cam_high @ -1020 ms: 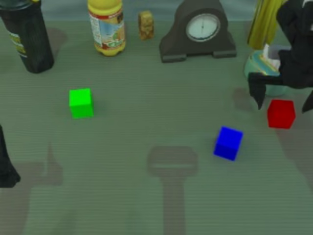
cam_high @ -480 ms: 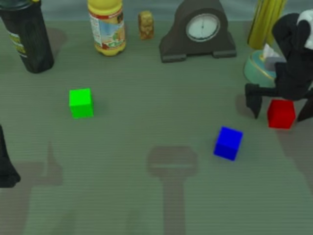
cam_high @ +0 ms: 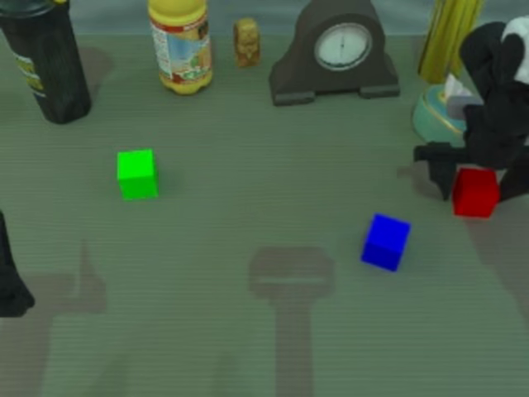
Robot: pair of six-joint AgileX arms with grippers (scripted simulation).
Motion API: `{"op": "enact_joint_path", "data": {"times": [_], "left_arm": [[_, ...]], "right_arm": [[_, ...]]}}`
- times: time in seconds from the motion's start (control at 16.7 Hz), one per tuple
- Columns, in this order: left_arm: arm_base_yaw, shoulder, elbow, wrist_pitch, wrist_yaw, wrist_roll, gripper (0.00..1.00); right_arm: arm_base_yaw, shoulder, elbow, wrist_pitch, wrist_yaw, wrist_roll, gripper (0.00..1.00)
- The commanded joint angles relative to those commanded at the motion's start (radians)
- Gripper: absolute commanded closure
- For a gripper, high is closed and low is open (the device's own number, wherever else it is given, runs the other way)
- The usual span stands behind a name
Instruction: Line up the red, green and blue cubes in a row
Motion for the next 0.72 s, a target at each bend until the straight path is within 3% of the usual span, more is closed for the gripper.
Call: {"op": "enact_joint_path", "data": {"times": [0.24,0.72], "left_arm": [[0.000,0.000,0.000,0.000,0.000,0.000,0.00],[0.000,0.000,0.000,0.000,0.000,0.000,0.00]], "right_arm": [[0.000,0.000,0.000,0.000,0.000,0.000,0.98],[0.000,0.000,0.000,0.000,0.000,0.000,1.00]]}}
